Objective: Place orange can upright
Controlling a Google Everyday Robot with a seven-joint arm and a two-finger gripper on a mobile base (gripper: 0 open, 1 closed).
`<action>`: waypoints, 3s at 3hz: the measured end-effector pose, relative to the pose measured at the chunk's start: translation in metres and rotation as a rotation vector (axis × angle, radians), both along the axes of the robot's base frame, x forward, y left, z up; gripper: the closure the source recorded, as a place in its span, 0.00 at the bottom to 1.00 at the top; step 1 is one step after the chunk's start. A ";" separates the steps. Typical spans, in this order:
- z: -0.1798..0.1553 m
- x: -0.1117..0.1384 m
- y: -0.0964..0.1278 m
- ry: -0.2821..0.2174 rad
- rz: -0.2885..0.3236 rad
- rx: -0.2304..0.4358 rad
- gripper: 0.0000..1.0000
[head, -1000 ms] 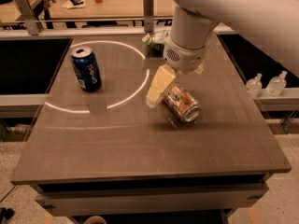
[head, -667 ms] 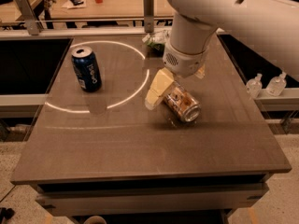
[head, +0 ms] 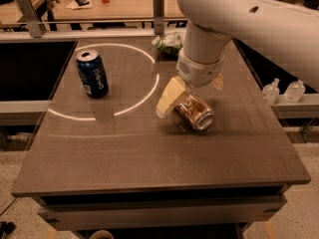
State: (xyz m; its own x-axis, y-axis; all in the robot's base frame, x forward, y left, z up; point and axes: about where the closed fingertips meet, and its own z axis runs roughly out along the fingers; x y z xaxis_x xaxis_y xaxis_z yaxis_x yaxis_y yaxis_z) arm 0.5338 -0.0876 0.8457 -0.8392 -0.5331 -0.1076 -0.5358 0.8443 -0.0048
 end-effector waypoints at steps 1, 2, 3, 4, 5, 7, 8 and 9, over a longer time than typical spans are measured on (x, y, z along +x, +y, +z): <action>-0.006 -0.001 0.000 0.013 0.002 -0.009 0.18; -0.011 -0.002 -0.001 0.026 0.013 -0.019 0.41; -0.010 -0.003 -0.002 0.022 0.026 -0.026 0.64; 0.012 -0.001 0.001 -0.057 0.093 0.015 0.88; 0.062 -0.005 0.010 -0.222 0.203 0.137 1.00; 0.129 0.004 0.006 -0.523 0.304 0.499 1.00; 0.146 -0.002 0.016 -0.582 0.390 0.724 1.00; 0.154 -0.016 0.027 -0.609 0.542 0.893 1.00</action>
Offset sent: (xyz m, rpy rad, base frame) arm -0.0053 -0.0036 -0.0159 -0.0352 0.0479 0.0252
